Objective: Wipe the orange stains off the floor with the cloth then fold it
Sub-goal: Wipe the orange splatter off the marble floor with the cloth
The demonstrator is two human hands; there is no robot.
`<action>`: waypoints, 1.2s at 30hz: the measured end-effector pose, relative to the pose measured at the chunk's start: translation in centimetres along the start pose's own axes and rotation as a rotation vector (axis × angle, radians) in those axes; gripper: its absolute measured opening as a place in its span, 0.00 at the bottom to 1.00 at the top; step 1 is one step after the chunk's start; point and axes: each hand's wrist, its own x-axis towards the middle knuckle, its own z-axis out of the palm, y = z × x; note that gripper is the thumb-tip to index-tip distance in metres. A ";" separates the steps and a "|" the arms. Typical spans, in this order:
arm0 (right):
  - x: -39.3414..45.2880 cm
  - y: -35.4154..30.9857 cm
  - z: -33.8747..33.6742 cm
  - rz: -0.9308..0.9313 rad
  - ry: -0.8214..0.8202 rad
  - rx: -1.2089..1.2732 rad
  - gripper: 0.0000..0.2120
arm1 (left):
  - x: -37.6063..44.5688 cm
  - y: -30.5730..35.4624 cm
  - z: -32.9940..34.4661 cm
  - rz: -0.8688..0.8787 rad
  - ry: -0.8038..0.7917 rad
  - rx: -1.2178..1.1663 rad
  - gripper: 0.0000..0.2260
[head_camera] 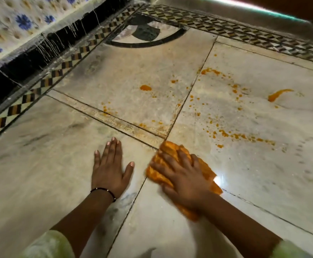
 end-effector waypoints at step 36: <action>-16.4 11.2 0.3 0.712 -0.035 0.064 0.30 | -1.1 13.2 1.0 0.456 -0.071 -0.121 0.34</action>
